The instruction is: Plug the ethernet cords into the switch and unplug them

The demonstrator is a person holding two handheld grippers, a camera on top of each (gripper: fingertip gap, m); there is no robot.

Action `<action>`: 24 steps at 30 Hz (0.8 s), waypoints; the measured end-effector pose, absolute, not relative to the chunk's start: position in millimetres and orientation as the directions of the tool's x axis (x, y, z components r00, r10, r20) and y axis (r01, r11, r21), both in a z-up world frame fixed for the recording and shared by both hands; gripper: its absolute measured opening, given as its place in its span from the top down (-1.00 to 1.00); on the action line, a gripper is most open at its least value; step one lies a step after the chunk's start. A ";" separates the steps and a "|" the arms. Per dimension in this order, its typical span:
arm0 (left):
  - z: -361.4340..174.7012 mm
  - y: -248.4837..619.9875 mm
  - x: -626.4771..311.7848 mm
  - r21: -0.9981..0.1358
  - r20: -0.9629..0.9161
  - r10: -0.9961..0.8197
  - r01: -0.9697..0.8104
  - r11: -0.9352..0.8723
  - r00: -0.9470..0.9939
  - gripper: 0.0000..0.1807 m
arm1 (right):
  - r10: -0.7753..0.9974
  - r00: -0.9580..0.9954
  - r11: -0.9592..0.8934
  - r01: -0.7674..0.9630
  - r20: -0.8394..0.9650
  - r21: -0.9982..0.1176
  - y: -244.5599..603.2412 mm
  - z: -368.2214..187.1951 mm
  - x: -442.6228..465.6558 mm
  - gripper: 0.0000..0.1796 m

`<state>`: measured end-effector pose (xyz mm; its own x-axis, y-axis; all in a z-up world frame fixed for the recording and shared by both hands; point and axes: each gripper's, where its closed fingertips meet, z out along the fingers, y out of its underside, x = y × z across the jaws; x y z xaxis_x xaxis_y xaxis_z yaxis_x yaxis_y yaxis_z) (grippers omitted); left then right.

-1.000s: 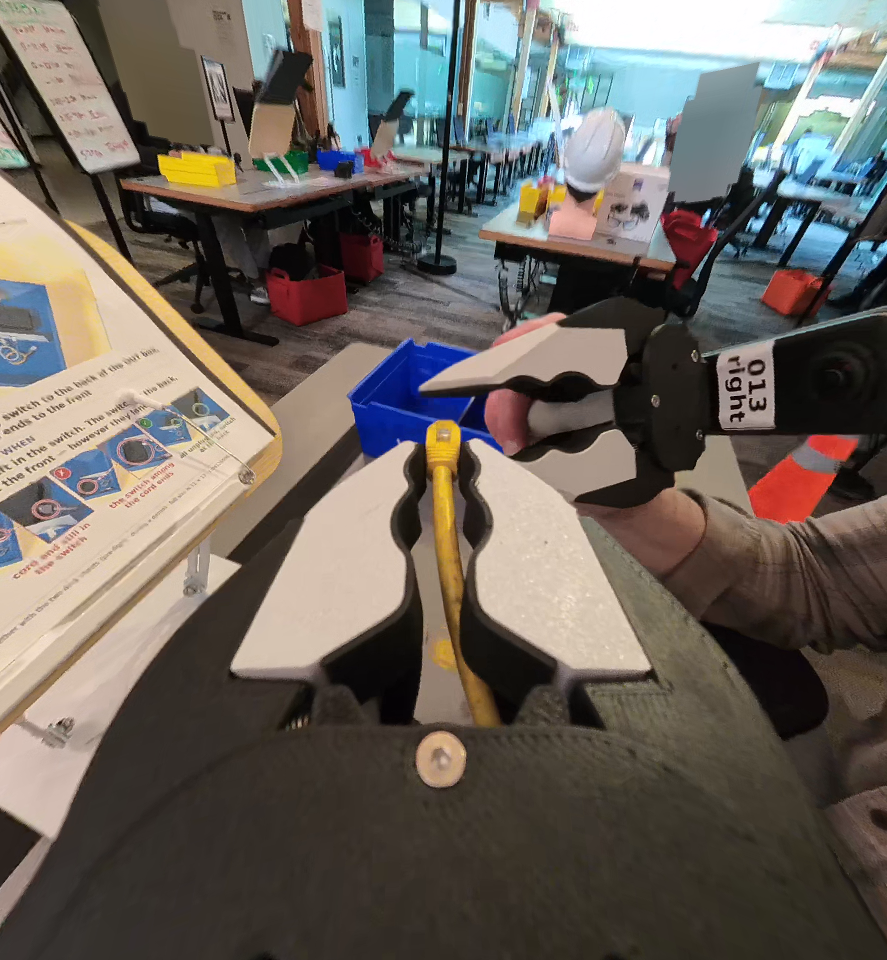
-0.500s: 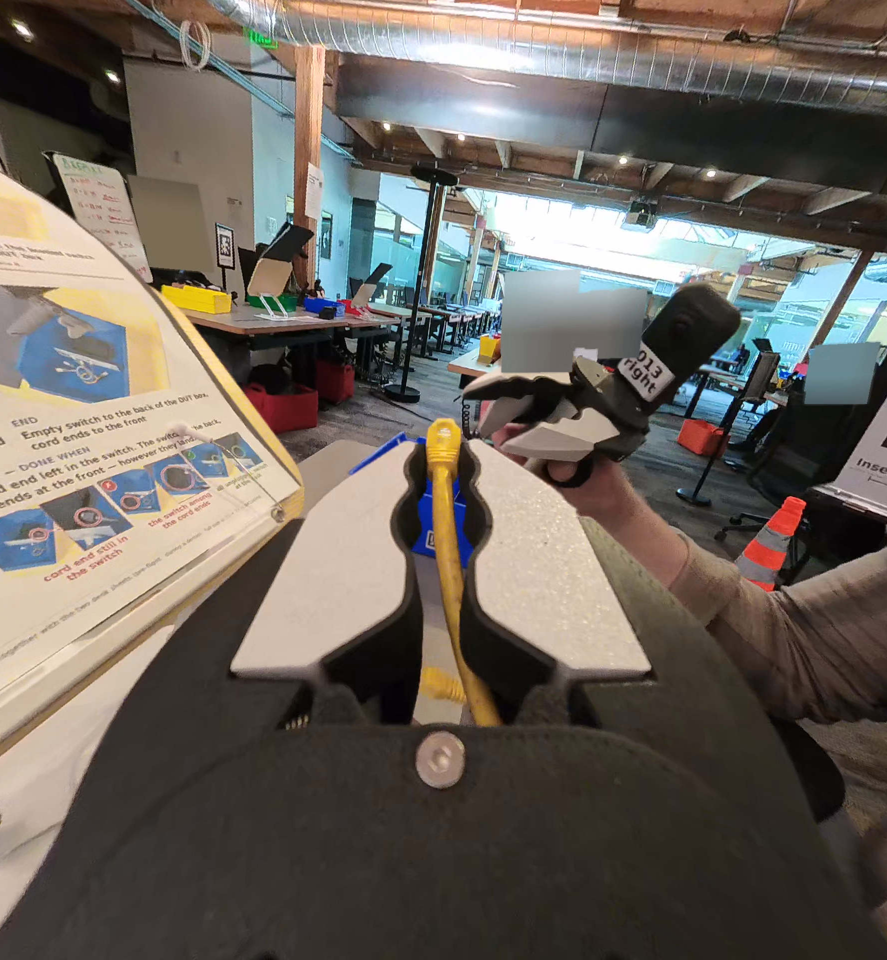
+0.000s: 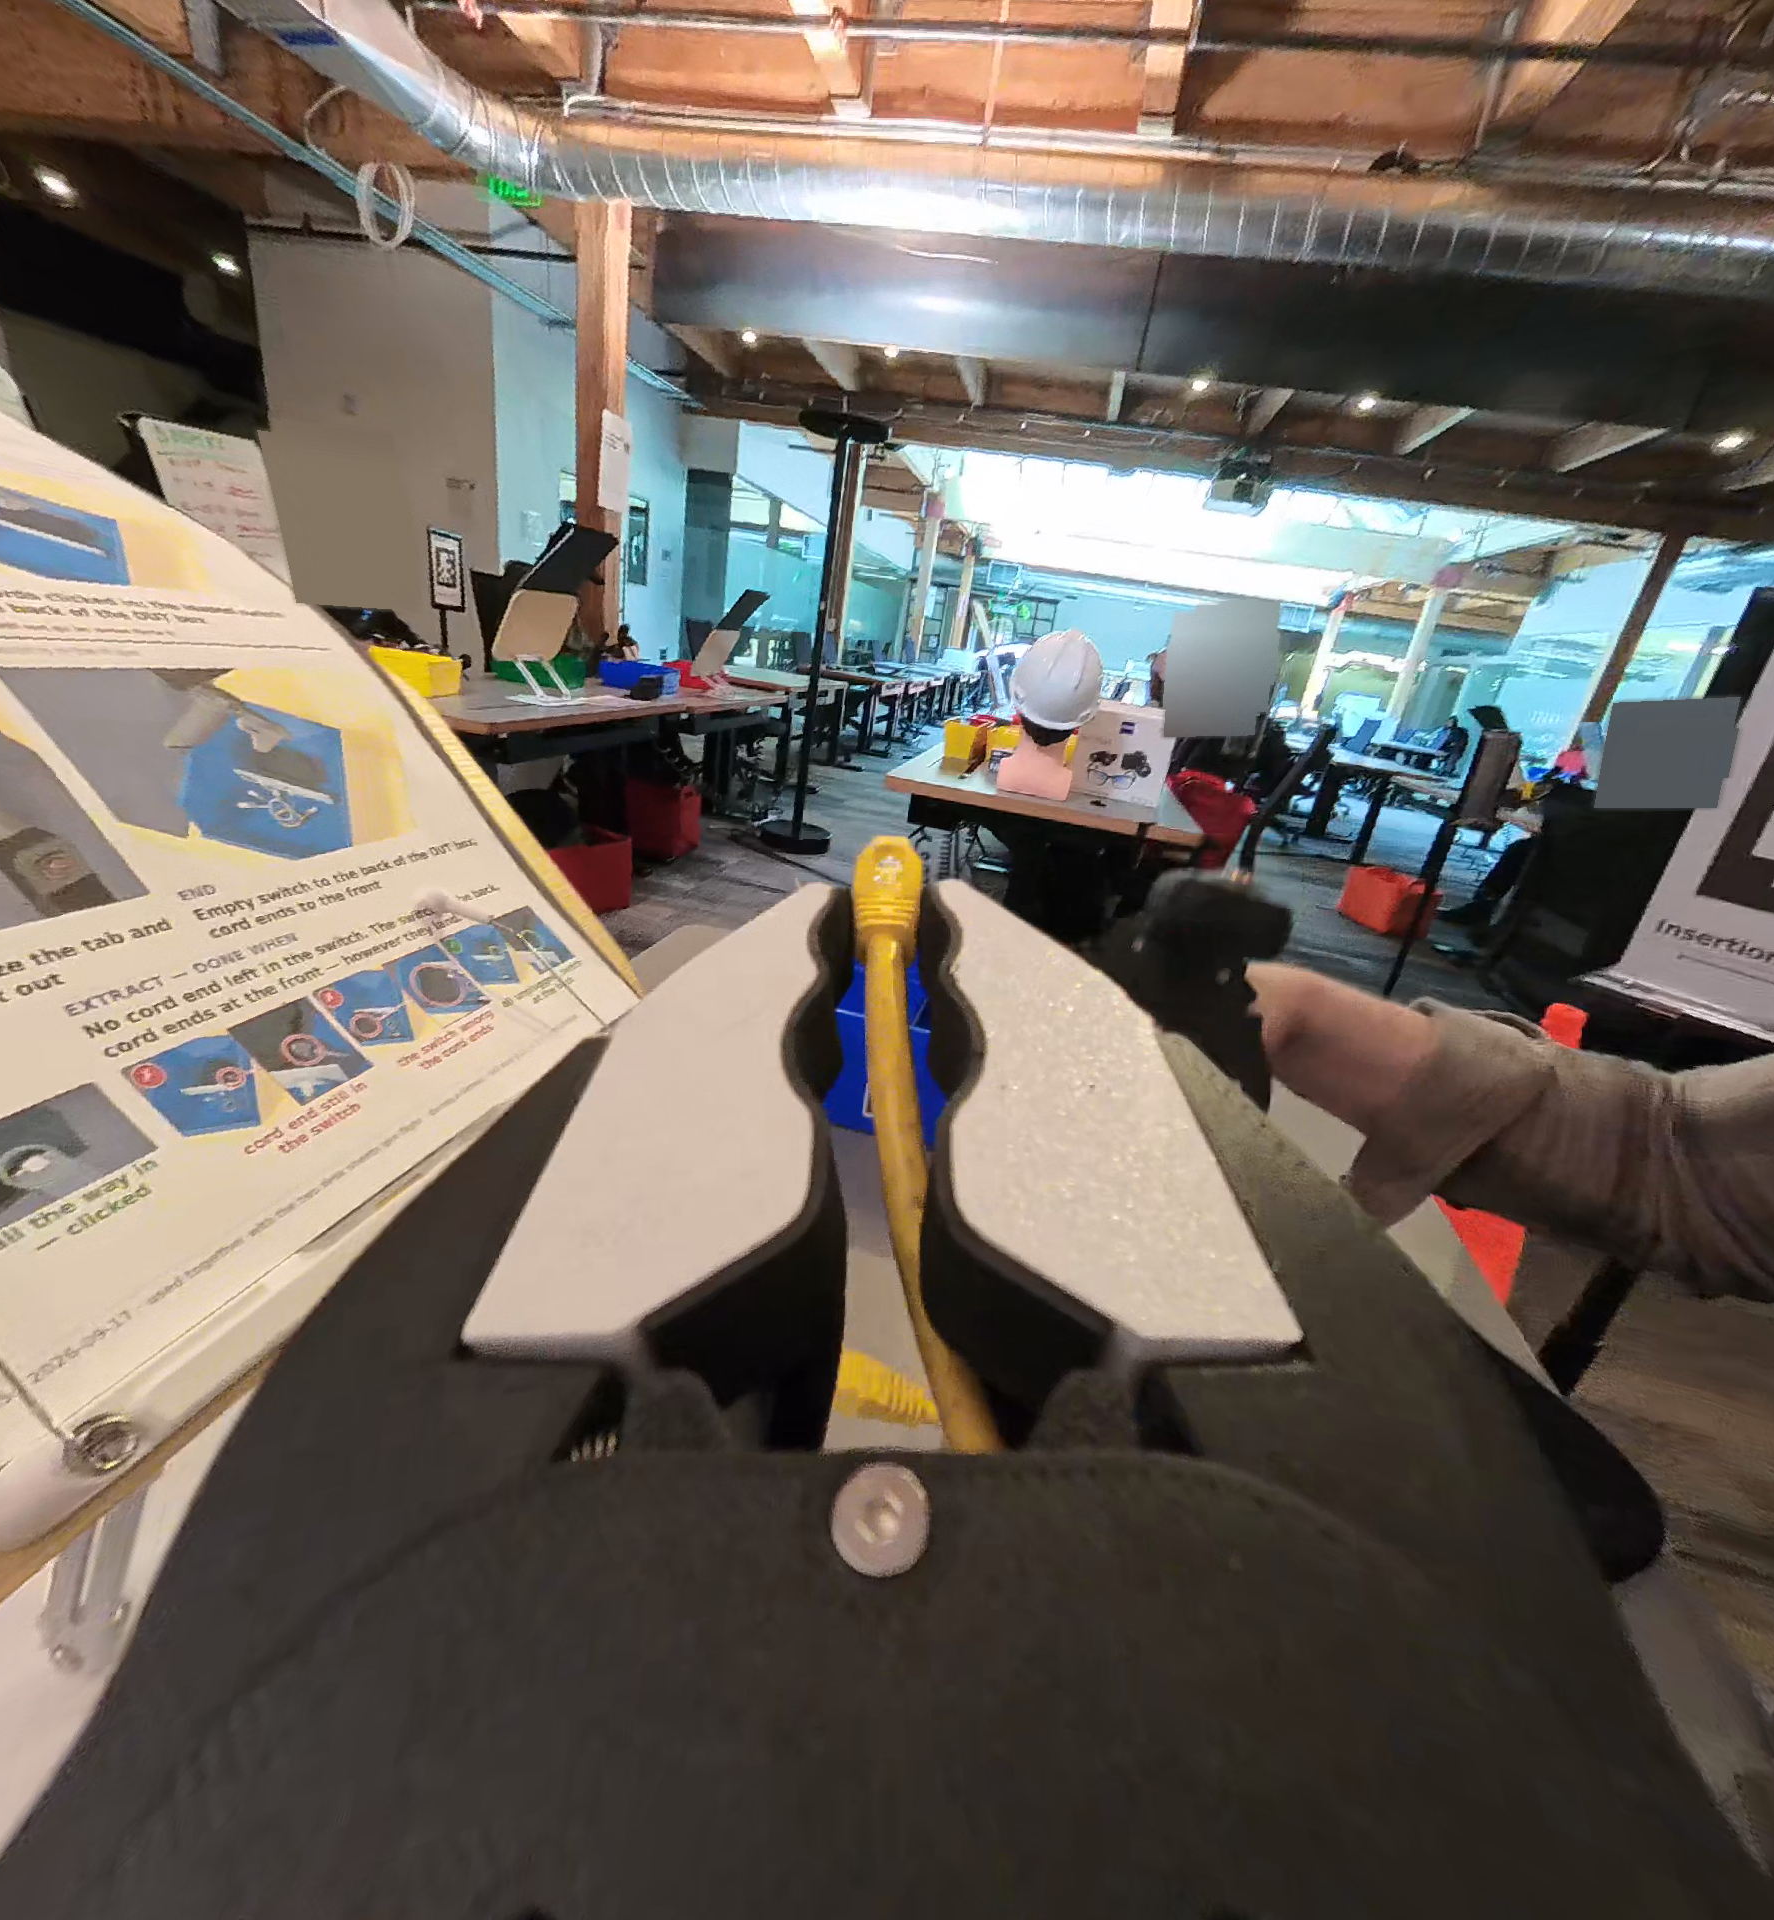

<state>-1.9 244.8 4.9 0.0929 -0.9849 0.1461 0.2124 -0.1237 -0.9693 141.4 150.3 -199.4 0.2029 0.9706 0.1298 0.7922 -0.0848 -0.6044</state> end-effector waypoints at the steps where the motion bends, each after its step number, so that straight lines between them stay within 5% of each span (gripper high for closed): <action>1: 3.9 245.1 -0.9 -0.969 0.148 -0.985 0.211 -0.126 0.090 0.87 | 0.977 0.191 -0.098 0.802 0.097 -0.589 145.2 -214.7 143.1 -0.17; 12: -8.5 238.9 22.6 -0.979 0.140 -0.989 0.157 -0.130 0.053 0.87 | 0.998 0.062 -0.056 0.897 -0.002 -0.438 139.2 -296.4 159.4 -0.09; 24: -26.4 236.8 45.7 -0.982 0.161 -0.987 0.102 -0.158 0.021 0.87 | 0.998 -0.055 0.039 0.936 -0.035 -0.349 133.0 -309.3 146.3 -0.10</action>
<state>45.7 236.8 -26.4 0.0206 -0.9867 0.1610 0.1022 -0.1581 -0.9821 146.3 133.0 -309.3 -0.0549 0.9979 -0.0346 0.9362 0.0394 -0.3491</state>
